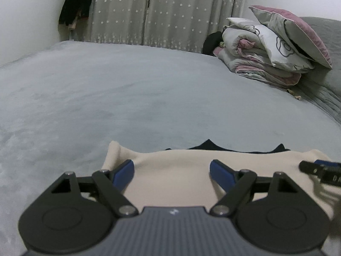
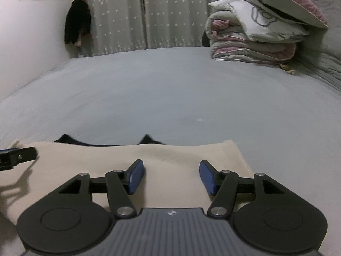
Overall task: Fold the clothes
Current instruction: 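Withdraw both tools and bring the left tool back toward the folded bundle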
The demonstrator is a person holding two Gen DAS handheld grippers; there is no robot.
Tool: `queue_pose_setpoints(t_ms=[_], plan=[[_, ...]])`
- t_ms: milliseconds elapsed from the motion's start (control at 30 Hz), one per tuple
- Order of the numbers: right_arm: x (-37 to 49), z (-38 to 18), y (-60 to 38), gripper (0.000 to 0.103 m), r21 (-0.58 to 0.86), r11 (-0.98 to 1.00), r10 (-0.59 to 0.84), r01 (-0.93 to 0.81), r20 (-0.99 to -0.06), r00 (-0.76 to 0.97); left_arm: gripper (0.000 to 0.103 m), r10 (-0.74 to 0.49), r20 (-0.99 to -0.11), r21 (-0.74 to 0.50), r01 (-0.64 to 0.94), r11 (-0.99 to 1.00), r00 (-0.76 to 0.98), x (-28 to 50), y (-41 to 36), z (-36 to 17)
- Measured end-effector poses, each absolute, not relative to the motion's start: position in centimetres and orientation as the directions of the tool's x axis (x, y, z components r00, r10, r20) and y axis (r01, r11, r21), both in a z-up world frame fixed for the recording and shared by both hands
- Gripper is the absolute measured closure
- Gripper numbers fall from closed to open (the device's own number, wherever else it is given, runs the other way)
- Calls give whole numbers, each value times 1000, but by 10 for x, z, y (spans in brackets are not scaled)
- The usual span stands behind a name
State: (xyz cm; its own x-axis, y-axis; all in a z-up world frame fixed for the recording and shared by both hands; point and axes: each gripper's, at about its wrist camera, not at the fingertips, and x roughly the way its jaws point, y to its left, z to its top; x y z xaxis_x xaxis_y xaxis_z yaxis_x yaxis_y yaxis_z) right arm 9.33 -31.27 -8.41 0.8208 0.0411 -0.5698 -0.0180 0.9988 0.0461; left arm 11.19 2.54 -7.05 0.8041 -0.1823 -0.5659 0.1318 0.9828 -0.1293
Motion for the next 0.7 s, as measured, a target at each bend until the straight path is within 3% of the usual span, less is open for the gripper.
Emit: queue_pose_setpoints(t_ms=[367,467,700], plan=[[74,-66,-339,45,43,999,4,25,-566,825,20,-184,-557,-124,137,983,810,95,45,-55],[68,-62,-346,44,43,998,-6,36,-564,825,12,-186,-550,-134,133,982,814,88,48,-48],[54,-46,-348,44,37,999,-8,33,-545,838,6,-195,-557,-168,121,978,808,75,55,-29]])
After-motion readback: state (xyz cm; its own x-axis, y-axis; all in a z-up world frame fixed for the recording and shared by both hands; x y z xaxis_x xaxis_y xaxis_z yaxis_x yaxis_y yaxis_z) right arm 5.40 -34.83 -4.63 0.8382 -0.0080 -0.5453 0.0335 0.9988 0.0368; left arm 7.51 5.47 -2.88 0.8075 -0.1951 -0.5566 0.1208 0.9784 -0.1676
